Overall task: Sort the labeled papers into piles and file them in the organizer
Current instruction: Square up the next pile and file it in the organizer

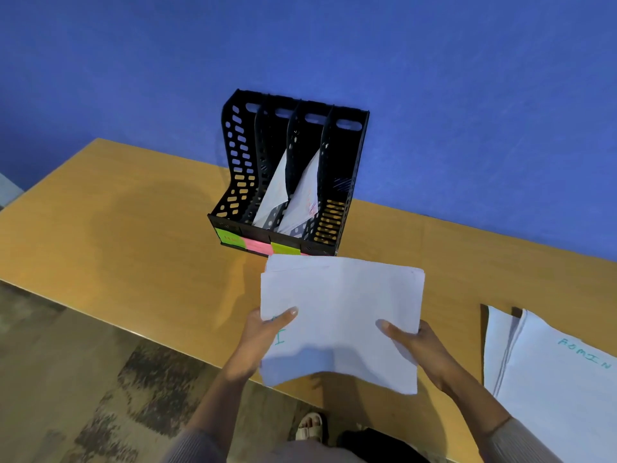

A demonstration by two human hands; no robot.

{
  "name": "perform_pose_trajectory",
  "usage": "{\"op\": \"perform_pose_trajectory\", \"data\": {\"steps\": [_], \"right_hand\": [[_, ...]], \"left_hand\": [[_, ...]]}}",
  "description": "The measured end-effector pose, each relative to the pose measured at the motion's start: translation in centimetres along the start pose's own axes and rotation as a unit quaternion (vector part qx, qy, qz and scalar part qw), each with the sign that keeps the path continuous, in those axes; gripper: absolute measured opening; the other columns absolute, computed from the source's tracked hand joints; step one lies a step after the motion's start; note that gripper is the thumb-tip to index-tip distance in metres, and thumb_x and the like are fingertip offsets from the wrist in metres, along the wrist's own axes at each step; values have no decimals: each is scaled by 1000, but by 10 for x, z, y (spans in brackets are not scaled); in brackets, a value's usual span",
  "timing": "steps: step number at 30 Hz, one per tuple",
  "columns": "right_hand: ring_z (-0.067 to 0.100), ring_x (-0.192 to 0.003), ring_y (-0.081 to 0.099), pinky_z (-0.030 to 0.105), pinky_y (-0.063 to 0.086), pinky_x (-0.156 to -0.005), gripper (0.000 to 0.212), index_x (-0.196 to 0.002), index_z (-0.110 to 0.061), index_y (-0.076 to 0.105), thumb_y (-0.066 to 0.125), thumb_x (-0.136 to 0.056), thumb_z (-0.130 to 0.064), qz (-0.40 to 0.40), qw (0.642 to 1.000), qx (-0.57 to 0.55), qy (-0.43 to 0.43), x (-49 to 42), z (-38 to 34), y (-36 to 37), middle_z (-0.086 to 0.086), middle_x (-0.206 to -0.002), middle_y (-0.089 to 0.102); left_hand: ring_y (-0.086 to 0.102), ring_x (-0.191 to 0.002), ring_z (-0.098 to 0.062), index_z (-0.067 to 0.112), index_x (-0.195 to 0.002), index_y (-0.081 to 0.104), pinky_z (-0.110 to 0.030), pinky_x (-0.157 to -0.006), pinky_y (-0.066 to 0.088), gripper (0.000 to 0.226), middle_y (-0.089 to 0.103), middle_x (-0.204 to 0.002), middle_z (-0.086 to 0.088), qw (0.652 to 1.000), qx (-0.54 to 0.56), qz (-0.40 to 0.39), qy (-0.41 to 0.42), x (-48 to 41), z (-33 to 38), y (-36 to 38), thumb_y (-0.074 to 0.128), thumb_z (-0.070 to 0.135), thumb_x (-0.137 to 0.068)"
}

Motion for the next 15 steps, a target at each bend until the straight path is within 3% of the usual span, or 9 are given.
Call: {"op": "perform_pose_trajectory", "data": {"steps": [3,7,10,15], "right_hand": [[7,-90,72,20,57,-66,38,-104,-35,70,82,-69,-46,58,996,-28,-58,-2,-8,-4,-11,-103,75],[-3,-92,69,8,51,-65,29,-103,-41,70,77,-75,-36,83,989,4,-121,-4,-21,-8,-18,-100,74],[4,-96,70,10,51,-71,28,-104,-34,75,76,-83,-16,55,989,-3,-135,-7,-17,-6,-11,-104,76],[4,-89,70,13,51,-69,16,-98,-29,75,64,-93,-18,88,987,30,-134,-13,-8,-6,-10,-94,77]], "left_hand": [[73,-88,-11,22,-91,75,-18,-62,55,15,77,-96,3,997,21,49,49,-2,8,-4,79,18,-77],[72,-90,-10,19,-93,77,-16,-70,55,21,77,-96,0,993,26,45,109,-1,17,-9,81,13,-74],[71,-88,-16,12,-94,76,-19,-71,55,22,76,-95,-6,990,-3,29,141,-2,18,-7,80,5,-73],[69,-81,-18,4,-93,73,-22,-65,55,24,75,-90,-11,991,2,53,127,-7,16,-2,83,11,-73]]}}
Point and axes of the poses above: each hand's wrist, its own x-axis away from the middle knuckle, its own y-axis out of the palm, z = x × y, the point moved 4 cm from there along -x, towards the middle knuckle
